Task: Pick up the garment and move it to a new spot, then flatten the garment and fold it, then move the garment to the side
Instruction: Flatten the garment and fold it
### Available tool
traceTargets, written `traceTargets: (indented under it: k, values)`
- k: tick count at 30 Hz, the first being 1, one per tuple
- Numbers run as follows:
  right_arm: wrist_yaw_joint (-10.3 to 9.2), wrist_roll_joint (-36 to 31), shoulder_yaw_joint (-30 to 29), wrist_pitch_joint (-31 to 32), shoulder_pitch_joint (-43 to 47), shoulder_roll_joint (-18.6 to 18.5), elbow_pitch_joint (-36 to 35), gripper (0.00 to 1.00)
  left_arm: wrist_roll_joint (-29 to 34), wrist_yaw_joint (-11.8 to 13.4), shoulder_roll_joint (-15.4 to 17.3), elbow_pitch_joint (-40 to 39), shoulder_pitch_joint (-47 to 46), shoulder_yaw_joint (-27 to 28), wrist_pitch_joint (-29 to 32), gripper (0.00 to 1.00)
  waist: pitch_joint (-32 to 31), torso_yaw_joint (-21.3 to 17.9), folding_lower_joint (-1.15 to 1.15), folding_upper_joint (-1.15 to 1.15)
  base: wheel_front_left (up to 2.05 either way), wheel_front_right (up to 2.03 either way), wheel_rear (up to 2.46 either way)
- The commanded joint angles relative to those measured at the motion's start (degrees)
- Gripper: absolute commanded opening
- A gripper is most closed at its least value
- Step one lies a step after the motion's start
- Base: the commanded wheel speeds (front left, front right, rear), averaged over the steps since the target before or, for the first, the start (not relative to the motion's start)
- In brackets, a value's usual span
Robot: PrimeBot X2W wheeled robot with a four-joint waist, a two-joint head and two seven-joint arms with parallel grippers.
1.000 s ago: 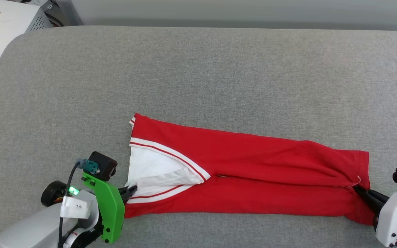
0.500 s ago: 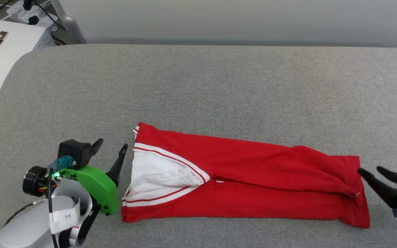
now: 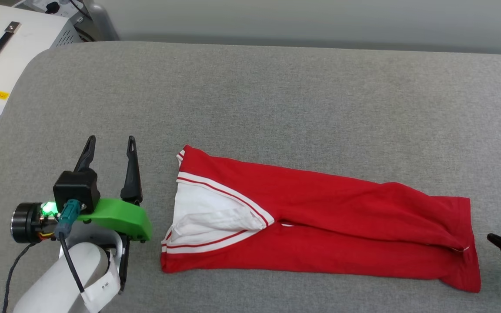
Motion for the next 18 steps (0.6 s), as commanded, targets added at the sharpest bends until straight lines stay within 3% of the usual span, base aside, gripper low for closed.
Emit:
traceTargets:
  k: [1,7,18]
  values:
    - [-0.03,-0.84,0.79,0.77,-1.52,1.30,0.77,1.00,2.37,-0.24,-1.51,-0.53,2.08,2.04,-0.32,1.00,0.71,0.76,0.00,0.00,0.00,0.00,0.00]
    - [-0.03,-2.25,3.65,2.39,-4.79,6.49,5.23,1.00,10.85,-3.27,-7.71,-1.70,7.65,10.02,-0.33,1.00,1.78,2.35,0.00,0.00,0.00,0.00,0.00]
    - [-0.03,-2.44,9.98,2.55,-7.73,11.58,9.61,1.00,20.76,-10.90,-17.28,-0.37,12.14,16.36,-0.33,1.00,2.51,3.55,0.00,0.00,0.00,0.00,0.00]
